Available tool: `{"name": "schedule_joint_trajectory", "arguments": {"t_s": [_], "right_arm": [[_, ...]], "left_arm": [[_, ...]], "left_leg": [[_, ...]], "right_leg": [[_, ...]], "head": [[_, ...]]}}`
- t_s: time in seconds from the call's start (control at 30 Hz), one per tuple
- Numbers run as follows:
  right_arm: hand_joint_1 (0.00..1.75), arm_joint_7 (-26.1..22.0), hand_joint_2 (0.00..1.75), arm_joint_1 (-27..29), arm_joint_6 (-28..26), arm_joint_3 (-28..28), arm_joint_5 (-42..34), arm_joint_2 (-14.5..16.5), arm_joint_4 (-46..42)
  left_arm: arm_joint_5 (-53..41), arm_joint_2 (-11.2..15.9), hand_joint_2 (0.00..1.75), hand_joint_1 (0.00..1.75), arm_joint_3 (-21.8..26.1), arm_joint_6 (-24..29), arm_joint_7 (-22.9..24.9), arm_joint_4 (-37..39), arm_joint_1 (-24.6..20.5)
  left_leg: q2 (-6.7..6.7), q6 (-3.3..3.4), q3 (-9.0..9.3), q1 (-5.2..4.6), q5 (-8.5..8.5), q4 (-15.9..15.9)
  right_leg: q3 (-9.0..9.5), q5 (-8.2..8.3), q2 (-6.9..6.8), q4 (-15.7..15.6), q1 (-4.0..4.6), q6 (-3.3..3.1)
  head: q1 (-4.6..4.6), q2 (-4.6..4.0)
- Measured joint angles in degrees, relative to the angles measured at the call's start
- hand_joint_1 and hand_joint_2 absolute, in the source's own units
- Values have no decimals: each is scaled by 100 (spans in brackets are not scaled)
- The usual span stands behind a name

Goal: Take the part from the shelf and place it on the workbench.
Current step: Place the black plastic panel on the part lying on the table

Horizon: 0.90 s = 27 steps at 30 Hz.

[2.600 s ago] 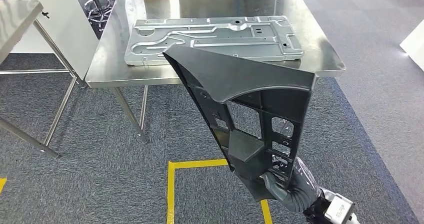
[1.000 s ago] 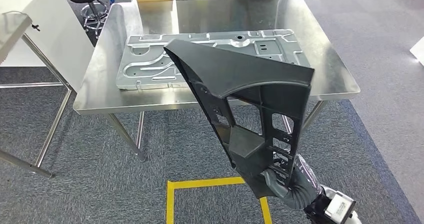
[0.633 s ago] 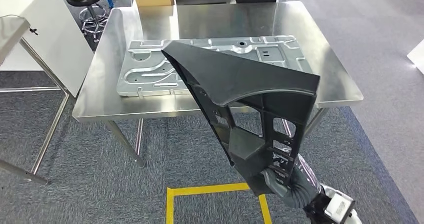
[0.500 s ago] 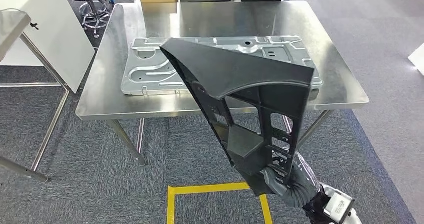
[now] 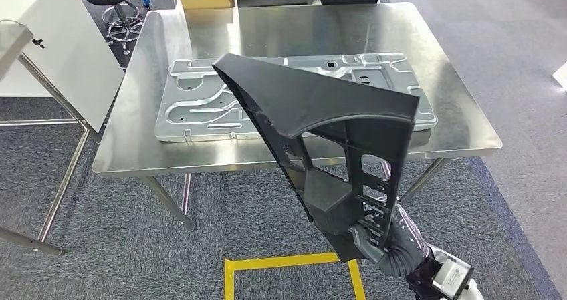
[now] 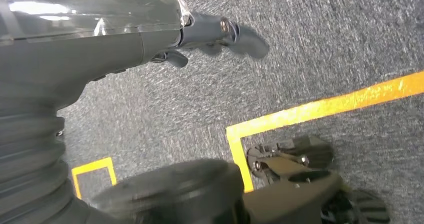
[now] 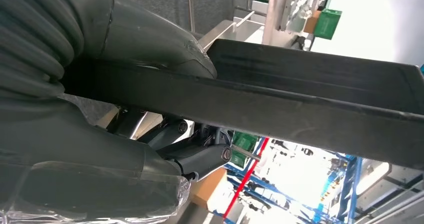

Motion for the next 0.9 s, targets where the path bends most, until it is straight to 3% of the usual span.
{"name": "schedule_joint_trajectory", "arguments": {"t_s": [0.03, 0.1, 0.13, 0.17, 0.2, 0.27, 0.3, 0.33, 0.5, 0.57, 0.63, 0.67, 0.7, 0.77, 0.8, 0.83, 0.9], "right_arm": [[175, -2, 175, -4, -1, 1, 1, 1, -1], [175, -3, 175, -1, -9, 1, 8, 1, 1], [175, -3, 175, 12, -15, 1, 13, 1, 1], [175, -3, 175, 27, -21, 1, 19, 1, 2], [175, -3, 175, 43, -27, 1, 22, 1, 2], [175, -4, 175, 60, -34, 1, 25, 1, 2], [175, -6, 175, 61, -36, 1, 25, 1, 2], [175, -8, 175, 59, -37, 1, 25, 1, 1], [175, -12, 175, 31, -35, -1, 21, -5, 0], [175, -17, 175, 13, -44, -3, 4, -8, 1], [175, -29, 175, 6, -62, -11, -42, -9, 2], [175, -38, 175, 4, -70, -27, -75, -9, 2], [175, -46, 175, -9, -78, -53, -107, -12, 3], [175, -54, 175, -88, -84, -146, -159, -48, 3], [175, -46, 175, -158, -82, -213, -179, -87, 6], [175, -32, 175, -249, -77, -297, -198, -141, 9], [175, 43, 175, -476, -51, -492, -229, -265, 37]], "left_arm": [[-1, 1, 175, 0, 0, 3, 0, 0, -2], [4, 2, 175, 0, 2, 0, -10, 0, -10], [6, 3, 175, 0, 3, -4, -13, 0, -26], [8, 5, 175, 0, 4, -9, -15, 0, -39], [7, 7, 175, 0, 4, -13, -13, 0, -52], [8, 9, 175, 0, 4, -11, -2, 0, -34], [8, 9, 175, 0, 4, -10, 1, 0, -21], [8, 9, 175, 0, 4, -10, 4, 0, -11], [10, 4, 175, 0, 4, -7, -4, 0, -5], [5, 2, 175, 0, 3, -6, 5, 0, -3], [4, 2, 175, 0, 1, -9, 19, 0, 2], [4, 2, 175, 0, 1, -15, 16, 0, 6], [4, 1, 175, 0, 1, -25, 3, 0, 11], [5, -8, 175, 0, 1, -48, -46, 0, 23], [5, -16, 175, 0, 1, -60, -72, 0, 23], [5, -25, 175, 0, 0, -71, -96, 0, 21], [5, -36, 175, 0, -1, -91, -140, 0, 15]], "left_leg": [[2, -34, -114, 9, -99, 249], [1, -92, -582, 48, -322, 1036], [3, -113, -811, 63, -353, 1354], [4, -127, -951, 72, -274, 1482], [5, -135, -980, 79, -81, 1385], [7, -128, -812, 93, 453, 756], [5, -116, -707, 88, 620, 449], [5, -82, -623, 83, 674, 223], [-17, 131, -498, 77, 538, -11], [-12, 190, -430, 81, 506, -41], [-12, 222, -387, 58, 461, -41], [-17, 231, -356, 42, 432, -40], [-25, 235, -312, 28, 400, -40], [-39, 232, -204, 4, 321, -46], [-41, 222, -168, -11, 283, -48], [-40, 206, -149, -18, 255, -48], [-26, 162, -156, -23, 231, -56]], "right_leg": [[69, -21, -6, -44, -24, -16], [175, -96, -22, -70, -32, -38], [229, -141, -27, -70, -34, -39], [295, -192, -28, -70, -37, -34], [372, -246, -27, -69, -43, -26], [535, -364, -12, -71, -54, 11], [590, -417, 2, -60, -48, 43], [611, -456, 13, -49, -41, 78], [549, -596, -3, 95, -41, 223], [221, -829, -5, 701, -47, 254], [-306, -1024, -5, 1468, -45, 262], [-488, -979, -5, 1651, -42, 254], [-558, -809, -4, 1606, -35, 232], [-397, -243, 1, 943, 6, 143], [-275, -36, 1, 601, 34, 92], [-179, 69, 0, 330, 62, 49], [-122, 51, 3, 157, 93, 11]], "head": [[-3, 0], [-7, 0], [-7, 0], [-7, 0], [-6, 0], [-6, 0], [-5, 0], [-5, 0], [-4, 0], [-4, 0], [-5, 0], [-5, 0], [-5, 0], [-4, 0], [-4, 0], [-3, 0], [-3, 0]]}}
